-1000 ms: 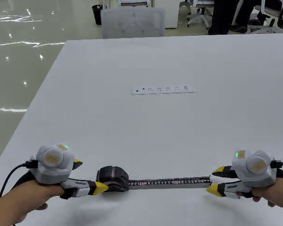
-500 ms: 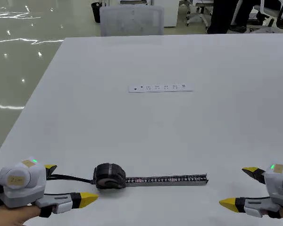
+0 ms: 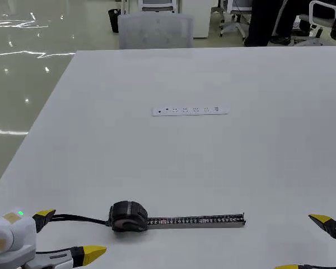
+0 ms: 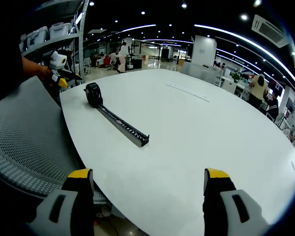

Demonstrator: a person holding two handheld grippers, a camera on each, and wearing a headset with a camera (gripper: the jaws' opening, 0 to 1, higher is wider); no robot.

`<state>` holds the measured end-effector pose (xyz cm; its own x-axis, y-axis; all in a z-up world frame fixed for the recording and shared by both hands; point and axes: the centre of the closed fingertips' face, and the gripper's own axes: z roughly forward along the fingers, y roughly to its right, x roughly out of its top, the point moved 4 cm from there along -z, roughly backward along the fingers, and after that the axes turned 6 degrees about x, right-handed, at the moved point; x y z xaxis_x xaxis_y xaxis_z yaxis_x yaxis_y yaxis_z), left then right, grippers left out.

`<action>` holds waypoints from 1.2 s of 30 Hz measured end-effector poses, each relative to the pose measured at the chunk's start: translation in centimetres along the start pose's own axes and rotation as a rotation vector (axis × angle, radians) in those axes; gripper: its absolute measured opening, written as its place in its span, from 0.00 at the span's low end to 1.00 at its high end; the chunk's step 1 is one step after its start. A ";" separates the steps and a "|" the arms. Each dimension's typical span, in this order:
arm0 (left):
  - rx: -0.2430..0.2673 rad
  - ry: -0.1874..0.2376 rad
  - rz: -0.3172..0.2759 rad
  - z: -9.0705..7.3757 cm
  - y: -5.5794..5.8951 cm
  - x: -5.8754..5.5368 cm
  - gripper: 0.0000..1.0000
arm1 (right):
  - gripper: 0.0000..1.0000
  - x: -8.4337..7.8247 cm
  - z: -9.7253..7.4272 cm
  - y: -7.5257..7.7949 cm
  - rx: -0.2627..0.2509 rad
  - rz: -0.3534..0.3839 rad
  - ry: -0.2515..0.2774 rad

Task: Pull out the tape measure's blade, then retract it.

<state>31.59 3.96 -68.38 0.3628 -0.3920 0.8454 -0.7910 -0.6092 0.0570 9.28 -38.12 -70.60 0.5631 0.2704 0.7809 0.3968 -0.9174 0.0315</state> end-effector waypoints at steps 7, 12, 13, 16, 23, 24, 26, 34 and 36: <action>-0.007 -0.002 0.028 -0.6 0.0 0.1 1.00 | 0.97 0.2 0.1 0.0 0.015 -0.012 -0.001; 0.015 -0.006 -0.001 -0.8 -0.5 -0.2 1.00 | 0.98 0.1 -0.2 -0.4 0.016 0.010 0.027; 0.017 -0.012 -0.002 -0.8 -0.5 -0.3 0.99 | 0.98 0.1 -0.2 -0.4 0.017 0.012 0.028; 0.017 -0.020 0.006 -0.7 -0.5 -0.5 1.00 | 1.00 0.0 -0.1 -0.5 0.020 0.012 0.016; 0.025 0.000 -0.003 -0.7 -0.4 -0.2 1.00 | 1.00 0.0 -0.6 -0.2 0.009 0.024 0.018; 0.026 0.005 -0.004 -0.7 -0.4 -0.1 1.00 | 1.00 -0.1 -0.6 -0.2 0.008 0.021 0.019; 0.027 0.009 -0.001 -0.8 -0.3 -0.1 1.00 | 1.00 -0.4 -0.7 -0.2 0.005 0.019 0.016; 0.041 0.004 0.010 -0.6 -0.7 -0.4 1.00 | 1.00 -0.5 -1.0 -0.4 0.010 0.025 0.011; 0.049 0.009 0.009 -0.6 -0.7 -0.3 1.00 | 1.00 -0.7 -1.1 -0.4 0.014 0.017 0.001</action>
<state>31.76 4.95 -68.35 0.3512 -0.3913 0.8506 -0.7692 -0.6385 0.0238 7.97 -38.23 -70.49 0.5691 0.2547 0.7818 0.3971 -0.9177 0.0100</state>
